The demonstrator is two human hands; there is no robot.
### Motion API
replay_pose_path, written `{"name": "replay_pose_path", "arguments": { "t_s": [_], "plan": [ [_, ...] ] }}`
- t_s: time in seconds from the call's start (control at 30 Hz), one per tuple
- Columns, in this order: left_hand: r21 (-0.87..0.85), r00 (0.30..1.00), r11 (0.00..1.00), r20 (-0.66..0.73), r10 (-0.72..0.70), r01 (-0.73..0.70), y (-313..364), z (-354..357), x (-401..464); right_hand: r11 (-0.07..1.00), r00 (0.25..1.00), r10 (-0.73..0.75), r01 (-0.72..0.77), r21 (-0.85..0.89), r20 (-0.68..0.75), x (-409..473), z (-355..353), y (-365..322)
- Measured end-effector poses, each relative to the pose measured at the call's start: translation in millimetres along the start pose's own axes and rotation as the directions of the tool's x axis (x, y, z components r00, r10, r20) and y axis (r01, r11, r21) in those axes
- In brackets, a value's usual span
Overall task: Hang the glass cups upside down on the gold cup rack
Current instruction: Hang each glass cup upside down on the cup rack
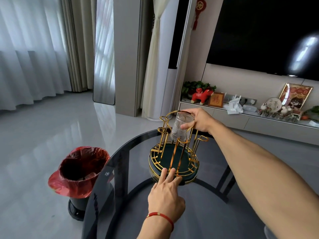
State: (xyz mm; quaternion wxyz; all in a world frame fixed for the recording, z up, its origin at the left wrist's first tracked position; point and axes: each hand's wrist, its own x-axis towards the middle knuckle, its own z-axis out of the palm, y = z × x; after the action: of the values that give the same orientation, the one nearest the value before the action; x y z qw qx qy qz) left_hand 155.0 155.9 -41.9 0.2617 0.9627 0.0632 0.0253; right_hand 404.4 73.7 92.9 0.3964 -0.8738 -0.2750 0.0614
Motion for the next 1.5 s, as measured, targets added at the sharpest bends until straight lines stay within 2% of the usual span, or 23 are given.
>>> {"name": "replay_pose_path", "arguments": {
  "t_s": [0.1,0.2,0.3,0.4,0.53,0.6,0.73,0.87,1.0,1.13,1.23,1.3,1.37,1.43,1.5],
  "plan": [
    [-0.002,1.000,1.000,-0.003,-0.008,0.008,0,-2,-1,1.000,1.000,0.009,-0.009,-0.026,-0.018,3,8,8],
    [0.005,1.000,1.000,-0.005,-0.009,0.009,1,-3,-1,0.990,0.999,-0.030,0.024,-0.142,-0.034,1,13,10],
    [0.014,1.000,1.000,-0.008,-0.012,0.012,1,-2,-1,0.968,0.999,-0.050,0.049,-0.245,0.000,-3,11,7],
    [0.035,1.000,0.999,-0.007,-0.009,0.009,-1,-1,0,0.965,0.998,-0.056,0.059,-0.257,0.019,-16,-1,6],
    [0.079,0.999,0.997,0.033,-0.006,0.004,2,-3,-3,0.963,0.986,-0.064,0.021,-0.267,-0.153,-69,-31,7],
    [0.092,1.000,0.995,-0.014,-0.024,0.025,6,-5,-7,0.951,0.977,-0.080,0.015,-0.309,-0.198,-107,-42,8],
    [0.027,0.973,0.999,-0.227,-0.026,0.033,23,-8,-20,0.877,0.993,-0.085,0.035,-0.479,-0.083,-206,-55,9],
    [-0.037,0.955,0.997,-0.292,0.049,-0.062,54,-8,-42,0.754,0.991,0.012,0.076,-0.652,0.130,-295,-58,10],
    [-0.165,0.983,0.980,-0.166,0.081,-0.109,77,-3,-61,0.660,0.937,0.152,0.141,-0.738,0.315,-349,-54,9],
    [-0.491,0.996,0.871,0.058,0.062,-0.026,90,-4,-76,0.436,0.870,0.265,0.276,-0.856,0.416,-367,-47,16],
    [-0.502,0.989,0.864,0.117,0.095,-0.024,90,-3,-82,0.316,0.857,0.269,0.352,-0.881,0.439,-366,-41,22],
    [-0.518,0.984,0.855,0.156,0.087,0.007,85,-4,-85,0.285,0.863,0.233,0.379,-0.880,0.448,-362,-38,20],
    [-0.562,0.980,0.825,0.189,0.064,0.055,80,-8,-88,0.374,0.889,0.181,0.333,-0.866,0.420,-358,-38,15],
    [-0.656,0.968,0.743,0.247,0.043,0.134,78,-13,-90,0.593,0.937,0.122,0.196,-0.781,0.328,-356,-38,9],
    [-0.737,0.921,0.610,0.389,0.029,0.292,76,-20,-92,0.779,0.986,0.043,0.067,-0.624,0.160,-355,-33,2]
  ]
}}
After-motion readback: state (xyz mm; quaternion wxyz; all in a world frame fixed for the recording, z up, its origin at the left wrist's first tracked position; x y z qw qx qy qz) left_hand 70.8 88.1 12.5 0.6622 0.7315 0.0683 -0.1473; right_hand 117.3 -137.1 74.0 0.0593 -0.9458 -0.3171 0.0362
